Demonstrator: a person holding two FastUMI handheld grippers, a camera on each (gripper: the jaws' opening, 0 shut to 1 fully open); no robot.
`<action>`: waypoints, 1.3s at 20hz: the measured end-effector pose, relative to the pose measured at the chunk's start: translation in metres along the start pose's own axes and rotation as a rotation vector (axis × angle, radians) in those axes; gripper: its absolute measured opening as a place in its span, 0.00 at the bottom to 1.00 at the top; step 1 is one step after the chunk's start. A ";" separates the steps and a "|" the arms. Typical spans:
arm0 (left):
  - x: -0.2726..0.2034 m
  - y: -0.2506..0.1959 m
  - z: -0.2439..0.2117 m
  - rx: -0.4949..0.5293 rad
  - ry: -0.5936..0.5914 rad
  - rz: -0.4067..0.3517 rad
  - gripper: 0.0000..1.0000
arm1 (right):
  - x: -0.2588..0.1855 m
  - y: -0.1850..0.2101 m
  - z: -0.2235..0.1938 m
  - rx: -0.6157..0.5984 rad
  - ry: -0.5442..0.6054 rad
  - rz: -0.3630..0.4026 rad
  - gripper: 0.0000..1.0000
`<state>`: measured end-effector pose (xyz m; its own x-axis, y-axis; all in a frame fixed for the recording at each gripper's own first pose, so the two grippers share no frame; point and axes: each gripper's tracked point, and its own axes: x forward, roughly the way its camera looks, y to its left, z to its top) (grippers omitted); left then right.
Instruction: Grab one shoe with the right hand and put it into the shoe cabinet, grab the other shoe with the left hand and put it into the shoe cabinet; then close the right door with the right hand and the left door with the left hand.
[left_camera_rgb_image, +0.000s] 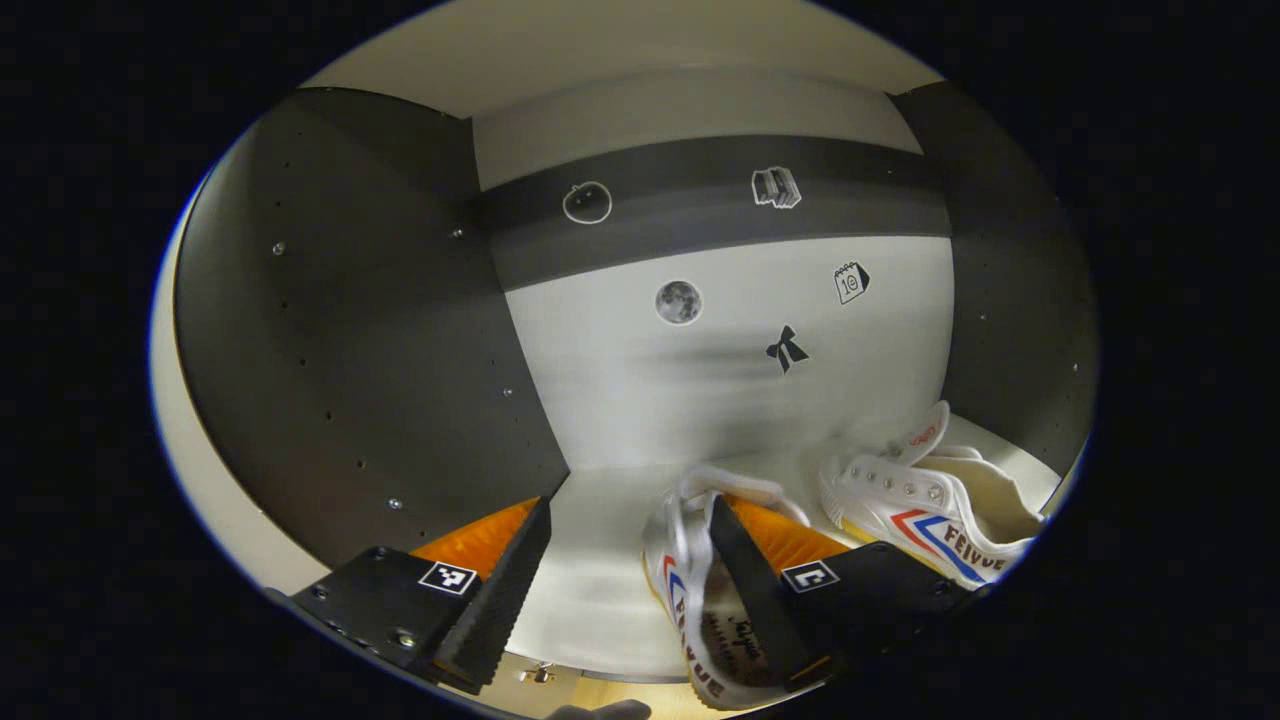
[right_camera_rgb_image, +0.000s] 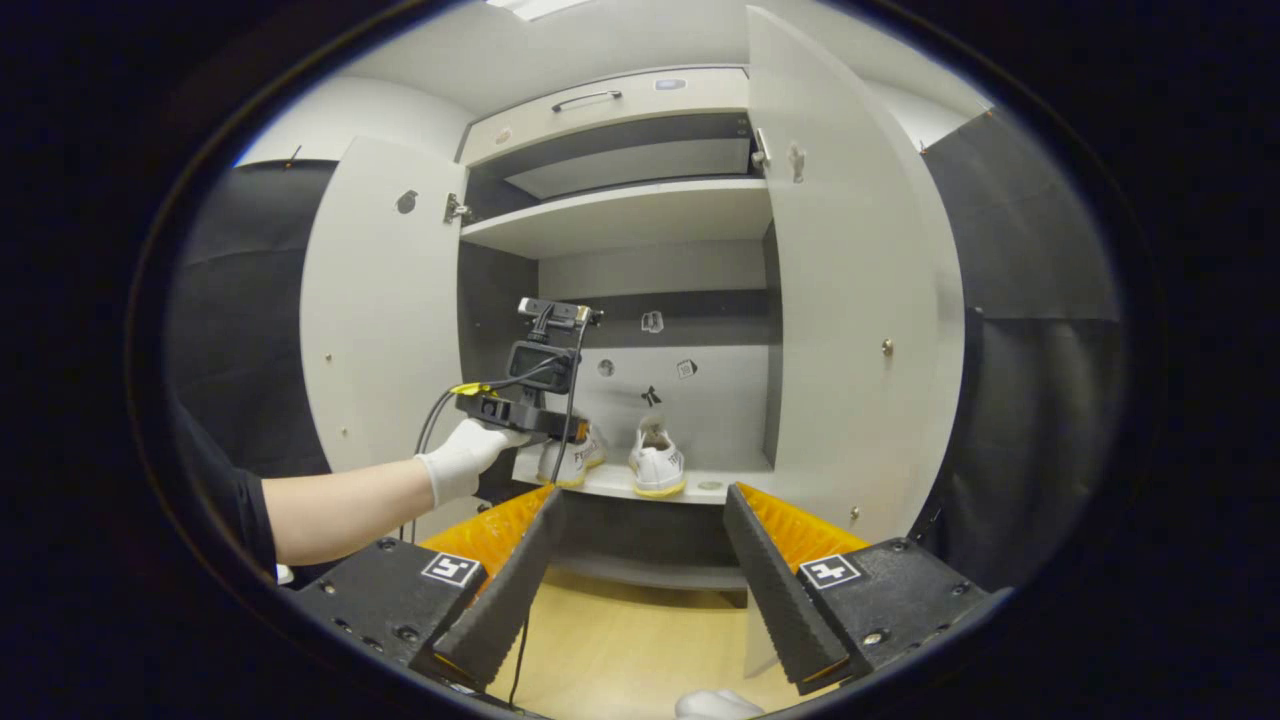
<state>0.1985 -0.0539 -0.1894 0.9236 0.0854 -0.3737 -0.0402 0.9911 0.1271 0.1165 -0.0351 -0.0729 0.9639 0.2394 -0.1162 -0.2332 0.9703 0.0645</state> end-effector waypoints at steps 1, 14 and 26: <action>-0.005 0.002 0.001 -0.010 0.001 0.003 0.97 | 0.000 0.000 0.001 -0.001 -0.002 -0.005 1.00; -0.194 0.013 0.050 -0.057 -0.342 -0.081 0.96 | -0.043 -0.017 0.036 0.000 -0.109 -0.131 1.00; -0.332 0.035 -0.034 -0.138 -0.305 -0.149 0.96 | -0.104 -0.104 0.039 -0.008 -0.119 -0.386 1.00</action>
<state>-0.1224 -0.0443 -0.0925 0.9936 -0.0748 -0.0845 0.0715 0.9966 -0.0408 0.0459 -0.1623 -0.0291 0.9889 -0.1479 -0.0145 0.1483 0.9885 0.0312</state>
